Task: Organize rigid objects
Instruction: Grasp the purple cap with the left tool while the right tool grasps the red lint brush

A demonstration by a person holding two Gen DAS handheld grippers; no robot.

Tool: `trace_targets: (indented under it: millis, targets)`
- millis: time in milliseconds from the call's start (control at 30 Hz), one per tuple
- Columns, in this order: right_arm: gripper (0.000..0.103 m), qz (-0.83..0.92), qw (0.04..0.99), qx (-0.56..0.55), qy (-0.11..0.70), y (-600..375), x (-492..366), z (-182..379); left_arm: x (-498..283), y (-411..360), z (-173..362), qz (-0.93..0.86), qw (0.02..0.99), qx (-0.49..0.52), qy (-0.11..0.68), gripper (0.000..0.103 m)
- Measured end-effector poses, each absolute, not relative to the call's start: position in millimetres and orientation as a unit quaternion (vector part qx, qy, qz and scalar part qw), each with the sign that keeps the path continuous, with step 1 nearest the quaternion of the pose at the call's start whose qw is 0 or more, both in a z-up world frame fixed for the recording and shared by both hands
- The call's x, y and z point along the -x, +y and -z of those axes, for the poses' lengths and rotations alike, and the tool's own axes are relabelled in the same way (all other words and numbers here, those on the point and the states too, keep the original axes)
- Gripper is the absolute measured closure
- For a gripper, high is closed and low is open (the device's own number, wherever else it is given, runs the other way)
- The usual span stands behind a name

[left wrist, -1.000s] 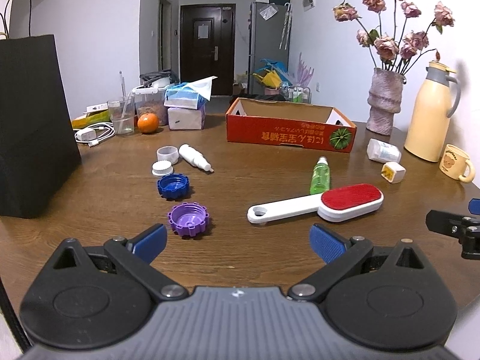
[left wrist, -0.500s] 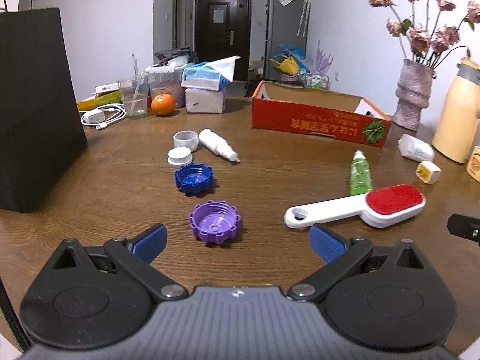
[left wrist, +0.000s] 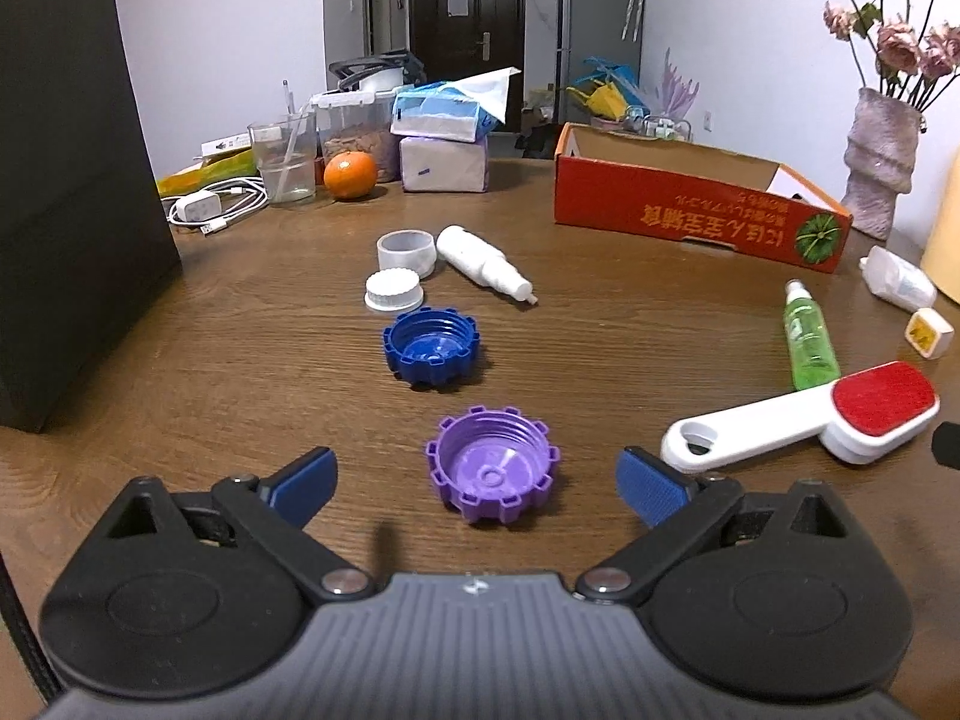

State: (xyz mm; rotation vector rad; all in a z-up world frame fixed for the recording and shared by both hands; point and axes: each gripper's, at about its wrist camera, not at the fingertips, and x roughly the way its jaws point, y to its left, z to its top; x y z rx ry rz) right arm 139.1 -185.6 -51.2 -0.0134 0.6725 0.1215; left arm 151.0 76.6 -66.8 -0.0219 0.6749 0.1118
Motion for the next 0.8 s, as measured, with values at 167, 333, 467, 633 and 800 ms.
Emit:
trace_targets:
  millis: [167,333,467,633,800]
  targets:
    - [0.000,-0.060,0.941,0.003,0.333,-180,-150,54,-161,78,75,-0.050,0.939,0.009,0.340,0.021]
    - [0.000,-0.059,0.939,0.004,0.337,-176,-159,57,-167,79,80,-0.036,0.936,0.012,0.349,0.047]
    - [0.000,-0.056,0.939,0.005,0.340,-172,-165,59,-166,78,79,-0.038,0.939,0.010,0.342,0.048]
    - [0.000,-0.043,0.938,-0.004,0.345,-167,-179,61,-164,78,75,-0.039,0.941,0.008,0.336,0.047]
    - [0.000,-0.020,0.936,-0.012,0.352,-157,-200,60,-162,79,71,-0.040,0.943,0.011,0.329,0.048]
